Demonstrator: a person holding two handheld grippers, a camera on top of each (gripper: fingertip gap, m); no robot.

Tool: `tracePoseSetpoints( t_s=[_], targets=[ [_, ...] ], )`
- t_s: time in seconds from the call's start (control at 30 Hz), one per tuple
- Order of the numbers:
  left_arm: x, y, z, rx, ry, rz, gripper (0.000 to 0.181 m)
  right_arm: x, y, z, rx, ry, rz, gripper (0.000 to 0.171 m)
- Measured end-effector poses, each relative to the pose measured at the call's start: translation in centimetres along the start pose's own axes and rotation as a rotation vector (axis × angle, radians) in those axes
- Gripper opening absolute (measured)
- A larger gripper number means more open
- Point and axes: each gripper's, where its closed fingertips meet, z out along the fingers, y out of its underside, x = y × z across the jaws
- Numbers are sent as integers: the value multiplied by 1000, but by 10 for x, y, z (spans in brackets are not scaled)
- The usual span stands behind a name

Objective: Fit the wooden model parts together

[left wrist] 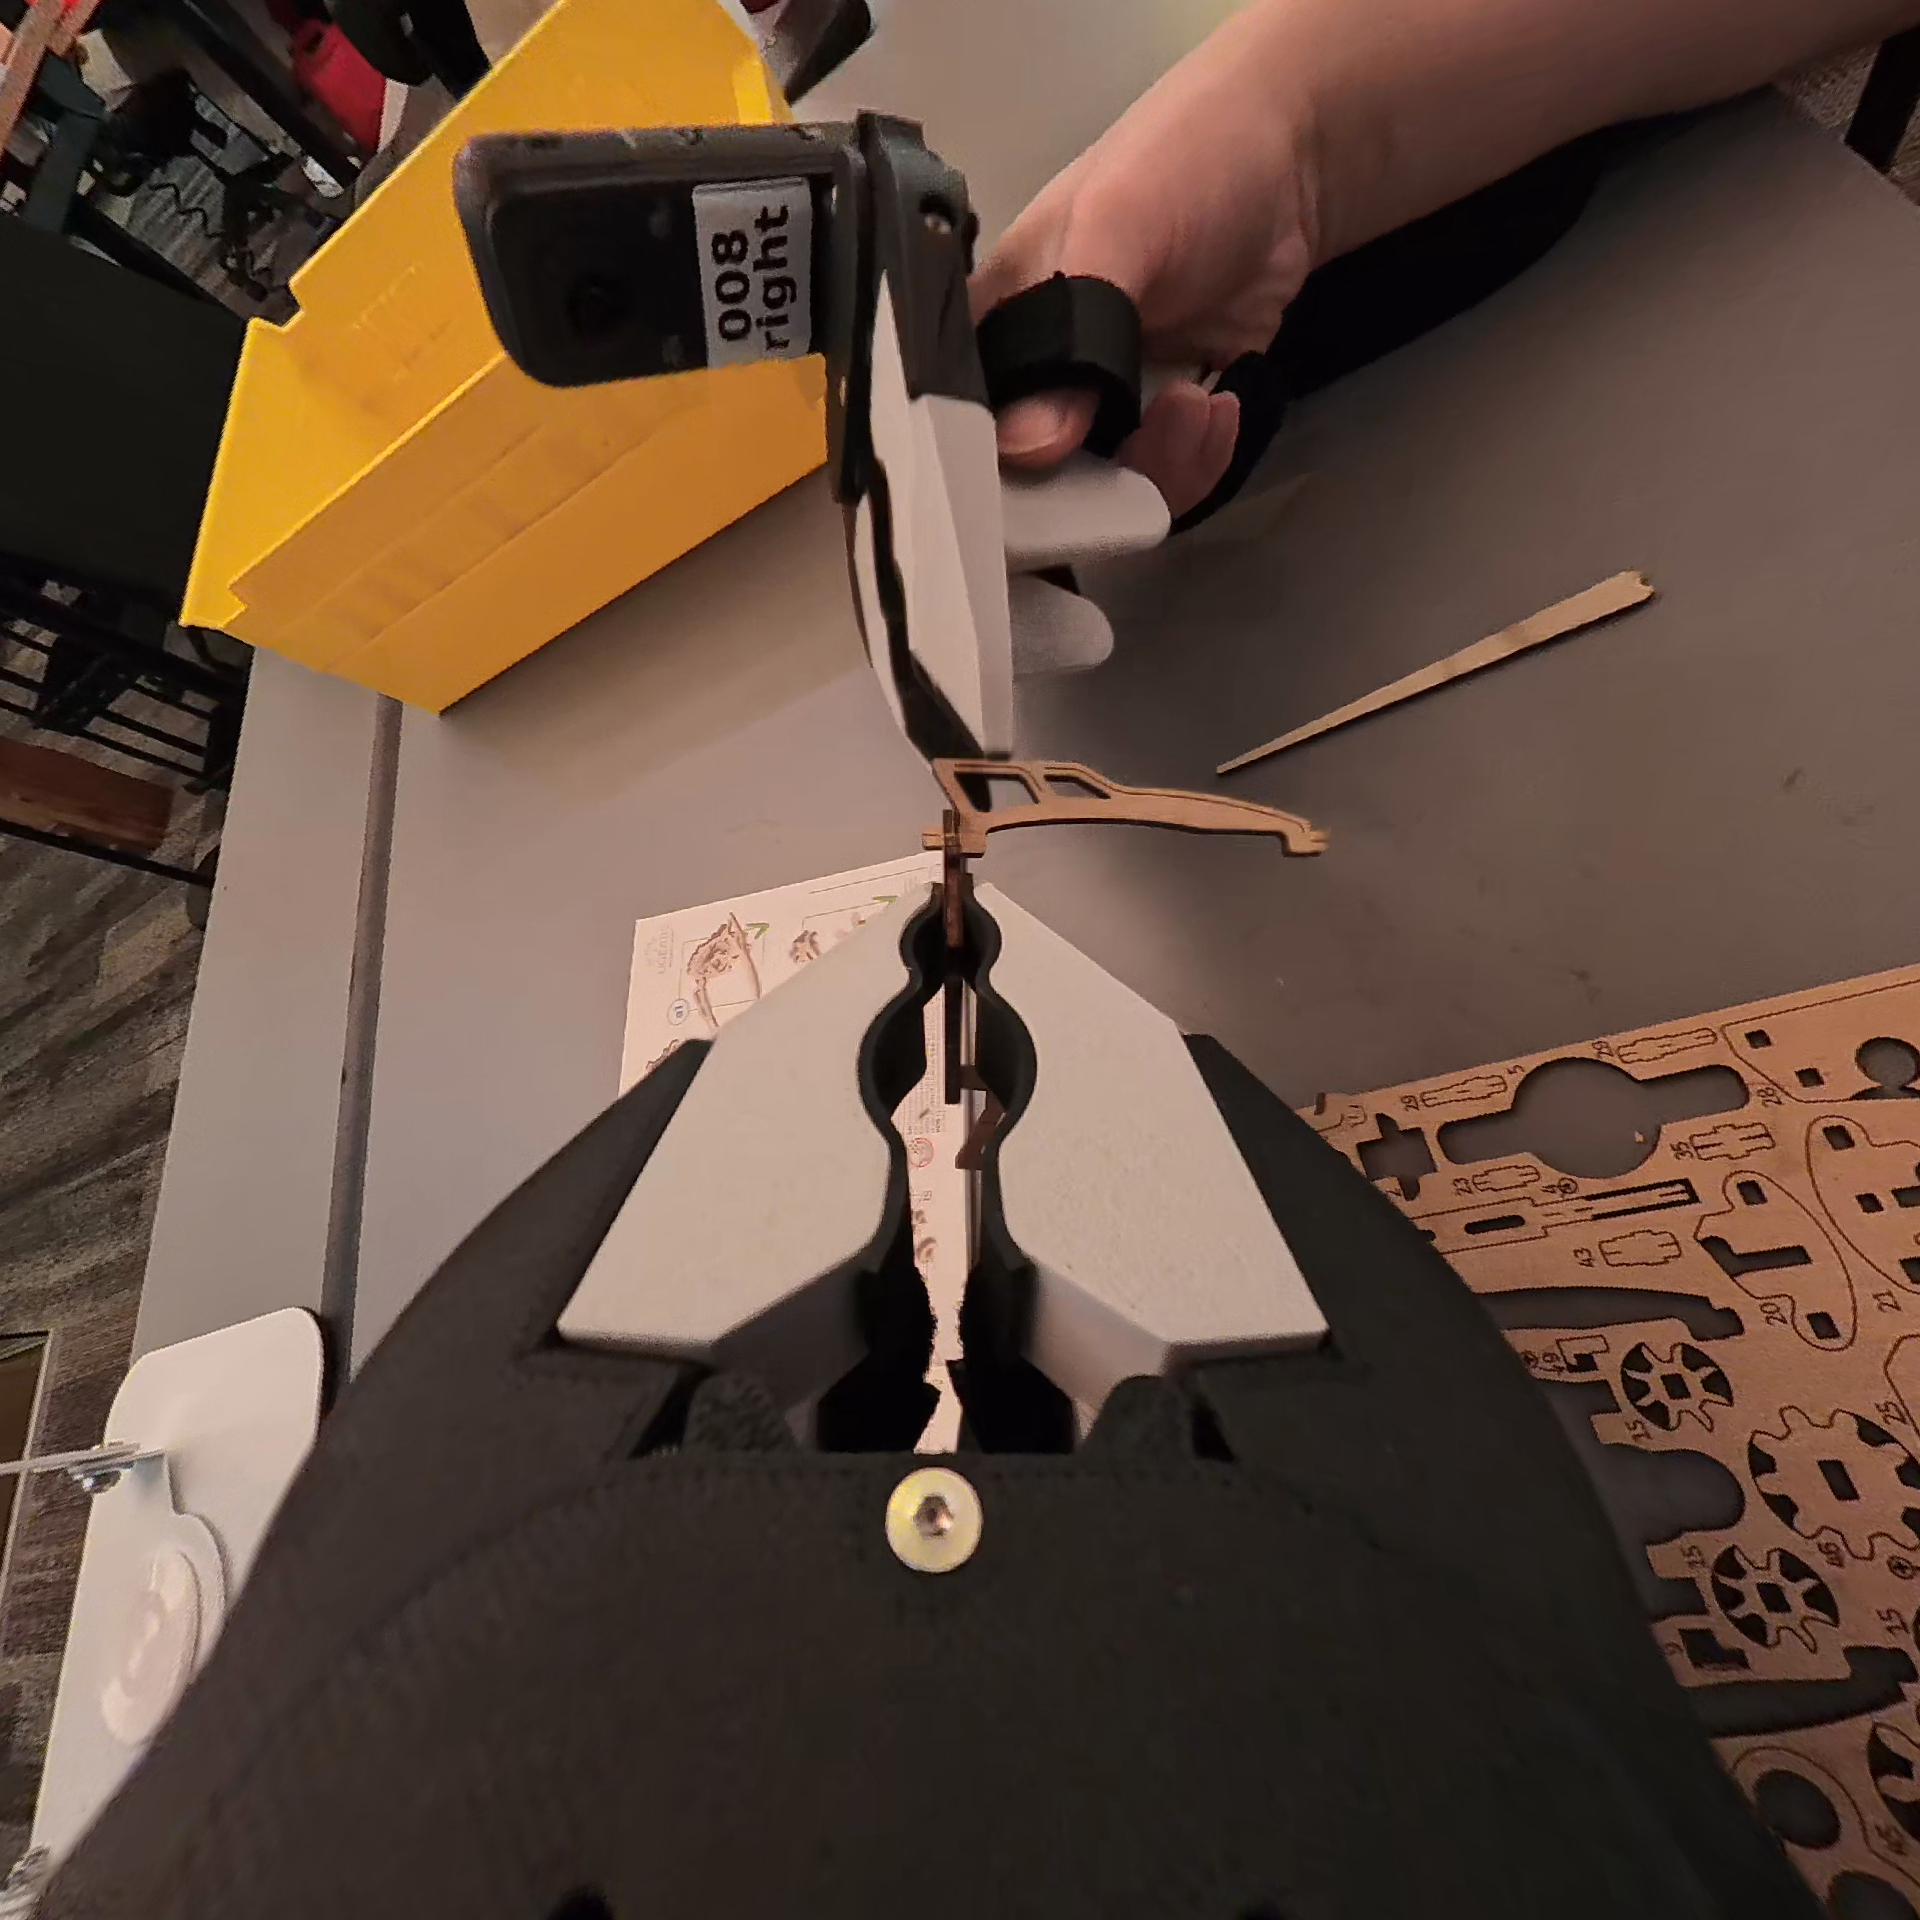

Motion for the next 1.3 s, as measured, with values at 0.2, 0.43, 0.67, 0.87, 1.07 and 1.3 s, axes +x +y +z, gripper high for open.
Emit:
tracePoseSetpoints(
  t_s=[0.2, 0.43, 0.67, 0.87, 1.07, 1.3],
  targets=[
    [6, 1, -1, 26, 85, -90, 0, -16, -23, -9, 88, 122, -415, 26],
    [18, 7, 4, 19, 220, -220, 0, -11, -4, 17, -190, 300, -790, 15],
    [19, 5, 3, 26, 248, -270, 0, -13, -3, 27, -274, 284, -737, 13],
    [20, 5, 0, 27, 262, -299, 0, 1, 10, 32, -431, 310, -708, 3],
    [4, 6, -9, 36, 225, -346, 20, -5, 0, 37, -423, 249, -639, 1],
    [-22, 11, -41, 147, 252, -527, 36, -2, -14, 29, -344, 270, -662, 1]
  ],
)
